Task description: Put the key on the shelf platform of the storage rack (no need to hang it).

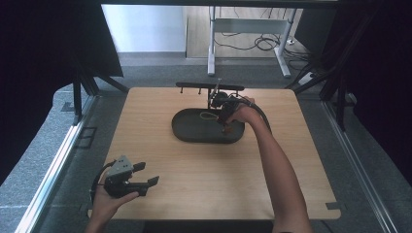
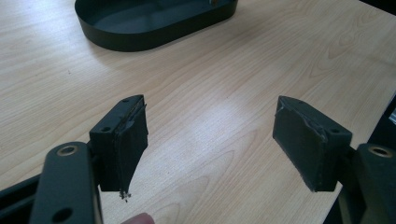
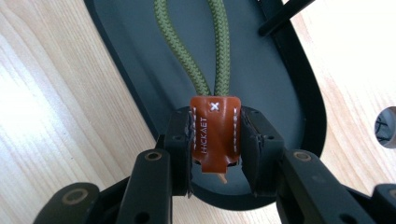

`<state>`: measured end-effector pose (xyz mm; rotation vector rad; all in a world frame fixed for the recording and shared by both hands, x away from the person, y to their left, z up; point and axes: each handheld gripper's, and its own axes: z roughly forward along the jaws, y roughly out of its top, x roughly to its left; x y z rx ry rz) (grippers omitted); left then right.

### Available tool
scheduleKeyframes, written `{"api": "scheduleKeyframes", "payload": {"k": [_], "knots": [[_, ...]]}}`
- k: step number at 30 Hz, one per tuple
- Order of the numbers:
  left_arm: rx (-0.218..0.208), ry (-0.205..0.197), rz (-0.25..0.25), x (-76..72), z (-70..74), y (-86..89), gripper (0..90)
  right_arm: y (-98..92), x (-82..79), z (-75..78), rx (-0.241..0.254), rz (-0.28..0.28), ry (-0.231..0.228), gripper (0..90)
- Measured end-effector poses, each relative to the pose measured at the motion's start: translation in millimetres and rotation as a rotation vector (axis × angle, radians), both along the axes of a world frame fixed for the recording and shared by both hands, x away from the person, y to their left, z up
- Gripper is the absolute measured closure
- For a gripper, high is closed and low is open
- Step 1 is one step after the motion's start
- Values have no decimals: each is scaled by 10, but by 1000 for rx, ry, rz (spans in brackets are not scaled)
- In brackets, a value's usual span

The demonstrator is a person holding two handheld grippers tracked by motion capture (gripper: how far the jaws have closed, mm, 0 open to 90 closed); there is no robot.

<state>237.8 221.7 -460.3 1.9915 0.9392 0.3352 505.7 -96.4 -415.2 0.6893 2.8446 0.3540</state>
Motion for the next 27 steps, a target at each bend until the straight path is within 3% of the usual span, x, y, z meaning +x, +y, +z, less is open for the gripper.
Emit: {"api": "scheduleKeyframes", "payload": {"k": [17,27], "knots": [[1,-3,6,-3,9,21,267,44,0,-249,1,6,25,647],[2,-3,3,0,3,8,267,41,-33,-229,10,15,28,580]]}}
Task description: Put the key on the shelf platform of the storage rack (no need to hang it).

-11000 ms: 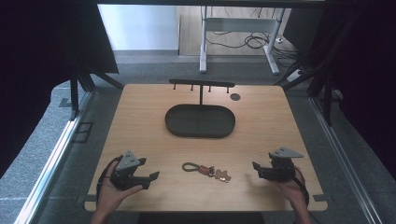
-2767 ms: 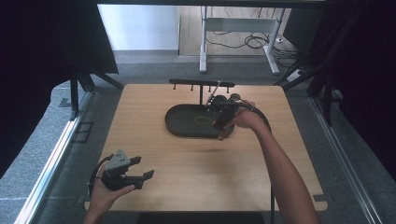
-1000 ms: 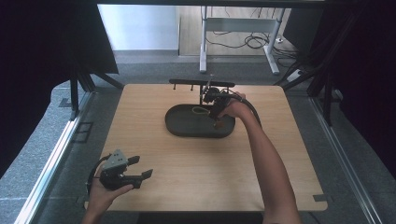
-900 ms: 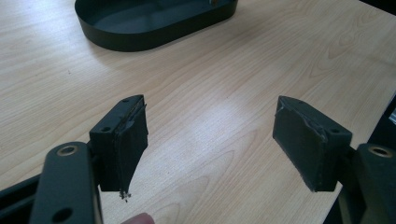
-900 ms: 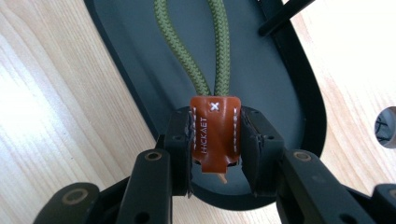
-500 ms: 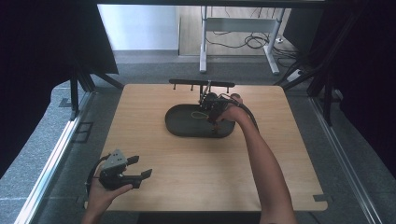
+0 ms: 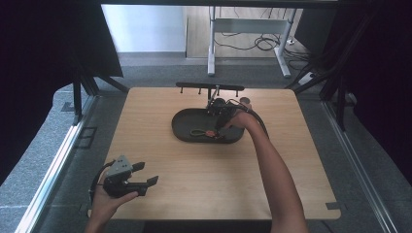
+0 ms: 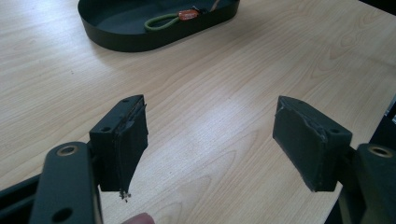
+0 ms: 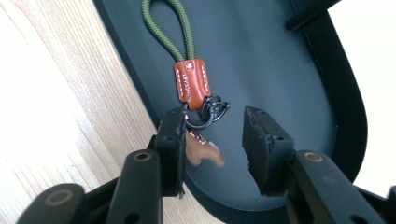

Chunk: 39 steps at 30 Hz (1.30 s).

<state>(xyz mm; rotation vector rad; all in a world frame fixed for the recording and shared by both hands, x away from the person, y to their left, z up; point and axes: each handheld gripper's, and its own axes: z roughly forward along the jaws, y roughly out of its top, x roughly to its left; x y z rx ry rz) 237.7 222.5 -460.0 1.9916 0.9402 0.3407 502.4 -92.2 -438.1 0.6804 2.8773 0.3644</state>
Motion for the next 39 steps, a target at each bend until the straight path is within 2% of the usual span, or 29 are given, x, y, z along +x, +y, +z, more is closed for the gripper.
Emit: {"api": "scheduleKeyframes", "payload": {"k": [3,7,11,21,26,33,39], "knots": [[0,0,-2,-2,0,-9,267,-10,-25,20,20,-7,0,537],[3,1,-3,0,-3,-18,267,-48,-72,77,71,-34,-11,483],[2,3,-5,-1,-7,-36,267,-113,-146,157,128,-32,-30,467],[13,-1,-8,-9,3,-60,266,-338,-532,315,200,7,-99,451],[18,-4,-7,-17,8,-78,267,-506,-712,374,236,-19,-127,449],[25,-5,-5,-19,11,-84,266,-773,-970,338,288,-57,-150,447],[27,-6,-5,-21,8,-95,266,-1003,-1168,163,340,-100,-156,445]]}}
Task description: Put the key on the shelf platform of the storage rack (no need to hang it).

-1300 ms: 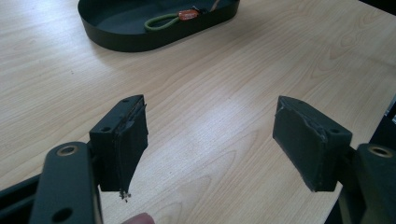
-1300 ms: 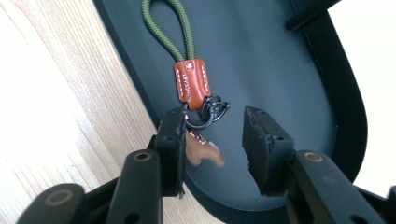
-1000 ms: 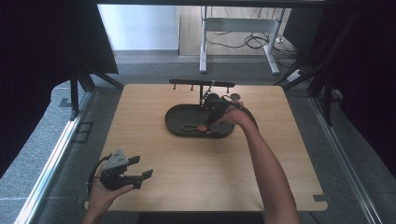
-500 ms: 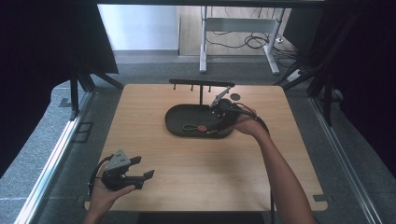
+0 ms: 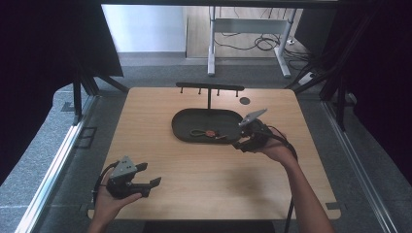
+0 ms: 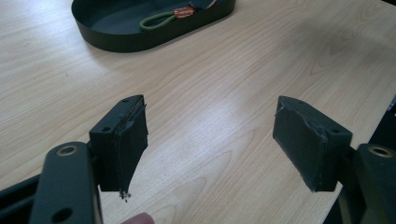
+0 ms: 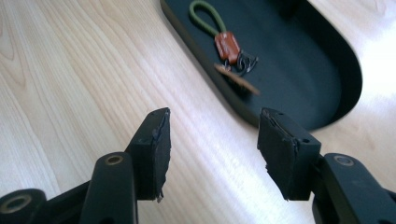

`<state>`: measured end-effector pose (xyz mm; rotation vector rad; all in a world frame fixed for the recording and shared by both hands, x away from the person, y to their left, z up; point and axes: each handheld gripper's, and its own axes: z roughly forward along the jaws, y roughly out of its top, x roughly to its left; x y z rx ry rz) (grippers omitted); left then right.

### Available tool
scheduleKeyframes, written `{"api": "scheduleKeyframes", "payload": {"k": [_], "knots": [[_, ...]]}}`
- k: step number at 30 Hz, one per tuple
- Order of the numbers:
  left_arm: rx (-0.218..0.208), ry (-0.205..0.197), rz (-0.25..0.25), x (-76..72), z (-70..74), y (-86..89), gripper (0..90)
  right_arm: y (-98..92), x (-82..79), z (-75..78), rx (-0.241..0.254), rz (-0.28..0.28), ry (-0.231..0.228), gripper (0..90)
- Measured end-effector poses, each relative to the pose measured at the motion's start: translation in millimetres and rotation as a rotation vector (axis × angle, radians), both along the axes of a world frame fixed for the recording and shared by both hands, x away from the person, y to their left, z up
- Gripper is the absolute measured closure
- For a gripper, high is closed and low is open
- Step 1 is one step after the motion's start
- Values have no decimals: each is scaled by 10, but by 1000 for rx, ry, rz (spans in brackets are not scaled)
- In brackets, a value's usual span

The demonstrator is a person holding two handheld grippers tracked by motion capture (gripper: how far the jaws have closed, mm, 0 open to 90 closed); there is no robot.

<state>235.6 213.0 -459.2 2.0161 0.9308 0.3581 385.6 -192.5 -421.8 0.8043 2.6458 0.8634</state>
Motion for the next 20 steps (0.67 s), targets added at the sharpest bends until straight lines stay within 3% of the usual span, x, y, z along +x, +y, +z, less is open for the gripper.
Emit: {"api": "scheduleKeyframes", "payload": {"k": [14,20], "knots": [[11,4,9,5,-7,-14,266,-414,-541,-556,64,-56,18,439],[17,2,7,7,-9,-30,266,-499,-611,-584,79,-74,8,435]]}}
